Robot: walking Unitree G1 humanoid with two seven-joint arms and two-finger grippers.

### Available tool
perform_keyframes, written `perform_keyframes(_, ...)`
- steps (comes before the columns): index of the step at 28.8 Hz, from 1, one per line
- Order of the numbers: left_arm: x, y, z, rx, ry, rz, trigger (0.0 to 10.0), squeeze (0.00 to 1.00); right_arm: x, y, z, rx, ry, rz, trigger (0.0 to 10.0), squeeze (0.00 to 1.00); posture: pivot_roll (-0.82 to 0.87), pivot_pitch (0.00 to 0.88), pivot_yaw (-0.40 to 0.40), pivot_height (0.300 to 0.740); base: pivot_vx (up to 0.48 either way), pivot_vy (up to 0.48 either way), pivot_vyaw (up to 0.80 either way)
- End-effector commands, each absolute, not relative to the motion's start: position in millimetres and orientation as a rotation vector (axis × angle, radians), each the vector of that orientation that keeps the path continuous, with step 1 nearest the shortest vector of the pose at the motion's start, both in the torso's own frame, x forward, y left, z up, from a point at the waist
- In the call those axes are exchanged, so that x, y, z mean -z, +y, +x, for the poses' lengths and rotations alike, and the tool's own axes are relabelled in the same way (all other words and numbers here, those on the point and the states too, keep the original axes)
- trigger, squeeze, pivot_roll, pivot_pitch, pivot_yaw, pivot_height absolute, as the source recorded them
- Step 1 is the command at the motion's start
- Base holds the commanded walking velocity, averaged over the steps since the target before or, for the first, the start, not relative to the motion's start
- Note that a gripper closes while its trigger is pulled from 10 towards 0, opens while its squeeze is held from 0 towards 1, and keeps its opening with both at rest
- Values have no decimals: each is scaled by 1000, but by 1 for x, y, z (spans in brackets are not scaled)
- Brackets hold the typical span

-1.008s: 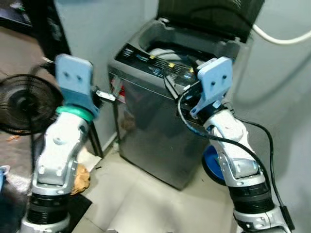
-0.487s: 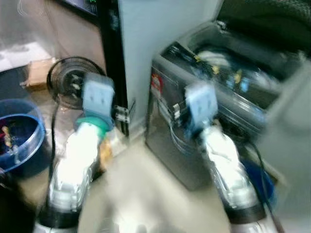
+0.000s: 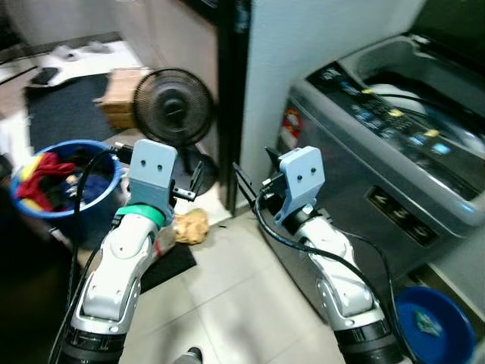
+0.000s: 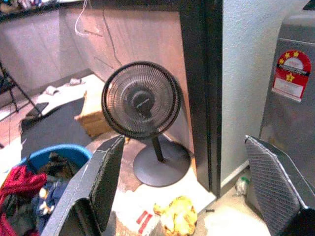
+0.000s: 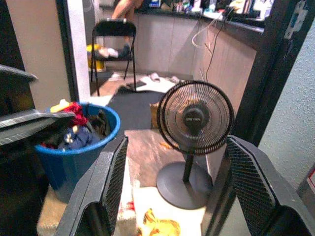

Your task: Clothes washing

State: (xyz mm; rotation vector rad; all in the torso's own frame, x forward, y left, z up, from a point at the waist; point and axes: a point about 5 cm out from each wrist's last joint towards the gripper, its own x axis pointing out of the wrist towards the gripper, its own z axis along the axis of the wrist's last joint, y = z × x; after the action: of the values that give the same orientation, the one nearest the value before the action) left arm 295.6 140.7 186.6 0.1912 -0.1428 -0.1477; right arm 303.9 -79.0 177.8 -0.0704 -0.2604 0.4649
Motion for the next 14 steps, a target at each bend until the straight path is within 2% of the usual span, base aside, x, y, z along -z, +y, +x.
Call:
perform_keyframes(1, -181, 140, 295, 143, -126, 202, 10000, 0, -173, -81, 304, -451, -238, -54, 10000, 0, 21, 0, -8, 720, 0, 0, 794)
perform_keyframes(14, -177, 139, 294, 136, -125, 198, 10000, 0, -173, -80, 304, -451, -236, -49, 10000, 0, 21, 0, -9, 720, 0, 0, 793)
